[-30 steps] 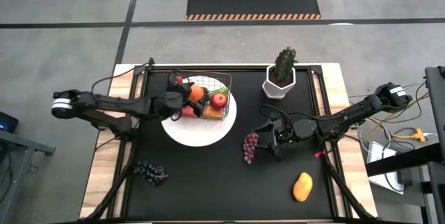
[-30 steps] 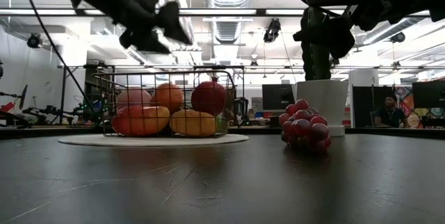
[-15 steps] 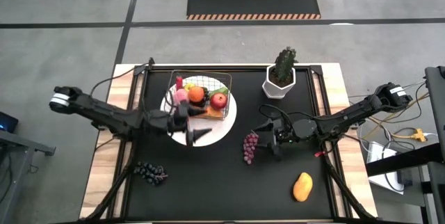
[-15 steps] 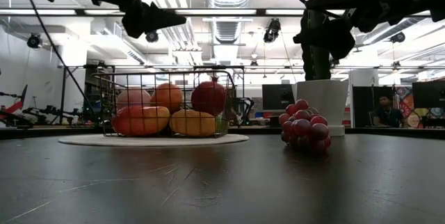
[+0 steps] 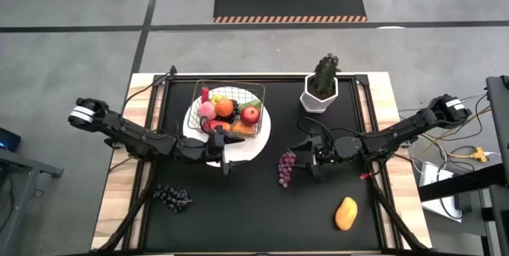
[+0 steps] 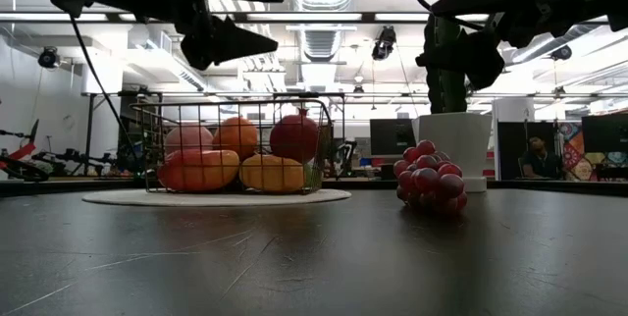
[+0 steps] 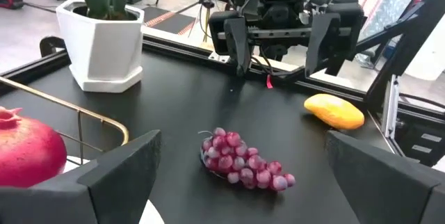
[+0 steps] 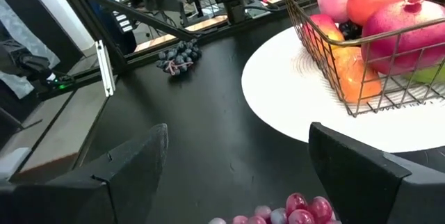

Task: Build produce basket
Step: Put the red grapes in the gold wire basket

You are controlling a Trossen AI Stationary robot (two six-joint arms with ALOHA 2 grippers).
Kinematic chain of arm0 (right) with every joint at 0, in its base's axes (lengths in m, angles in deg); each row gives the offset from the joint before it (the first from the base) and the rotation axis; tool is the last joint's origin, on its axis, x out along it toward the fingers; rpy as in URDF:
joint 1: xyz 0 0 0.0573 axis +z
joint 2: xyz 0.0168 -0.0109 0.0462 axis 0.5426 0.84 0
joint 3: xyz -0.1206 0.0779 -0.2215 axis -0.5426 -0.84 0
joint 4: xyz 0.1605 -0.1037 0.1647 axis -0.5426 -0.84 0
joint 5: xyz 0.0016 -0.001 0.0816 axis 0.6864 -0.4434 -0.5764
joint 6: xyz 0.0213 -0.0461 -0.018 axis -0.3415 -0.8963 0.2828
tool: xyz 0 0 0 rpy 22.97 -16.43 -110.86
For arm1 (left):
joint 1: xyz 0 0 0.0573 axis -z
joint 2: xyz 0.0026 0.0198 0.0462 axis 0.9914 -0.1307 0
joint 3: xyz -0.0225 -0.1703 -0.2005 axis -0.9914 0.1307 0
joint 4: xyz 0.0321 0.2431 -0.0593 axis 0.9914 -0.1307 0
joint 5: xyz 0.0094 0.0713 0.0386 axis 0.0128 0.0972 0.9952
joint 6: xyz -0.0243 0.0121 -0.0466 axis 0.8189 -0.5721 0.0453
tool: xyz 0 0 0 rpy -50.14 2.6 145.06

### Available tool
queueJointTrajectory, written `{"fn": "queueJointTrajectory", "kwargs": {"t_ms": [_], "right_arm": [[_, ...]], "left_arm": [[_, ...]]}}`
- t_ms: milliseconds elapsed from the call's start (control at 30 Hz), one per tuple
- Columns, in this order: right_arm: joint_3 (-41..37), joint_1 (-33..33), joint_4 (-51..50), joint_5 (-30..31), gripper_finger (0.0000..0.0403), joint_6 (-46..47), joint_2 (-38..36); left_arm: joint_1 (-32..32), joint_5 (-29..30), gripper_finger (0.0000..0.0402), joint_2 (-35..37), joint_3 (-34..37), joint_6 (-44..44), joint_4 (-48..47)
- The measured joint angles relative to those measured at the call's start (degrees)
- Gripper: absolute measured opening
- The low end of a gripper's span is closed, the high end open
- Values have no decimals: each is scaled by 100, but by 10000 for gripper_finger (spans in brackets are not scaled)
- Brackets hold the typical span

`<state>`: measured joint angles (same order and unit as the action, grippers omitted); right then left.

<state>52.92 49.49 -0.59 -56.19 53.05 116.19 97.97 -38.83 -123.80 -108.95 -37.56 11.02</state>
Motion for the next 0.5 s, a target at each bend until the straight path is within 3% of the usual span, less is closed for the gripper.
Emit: {"fn": "queueJointTrajectory", "kwargs": {"t_ms": [500], "right_arm": [[0,371,-33,54,329,569,-1]], "left_arm": [[-13,90,382,132,-8,-14,24]]}}
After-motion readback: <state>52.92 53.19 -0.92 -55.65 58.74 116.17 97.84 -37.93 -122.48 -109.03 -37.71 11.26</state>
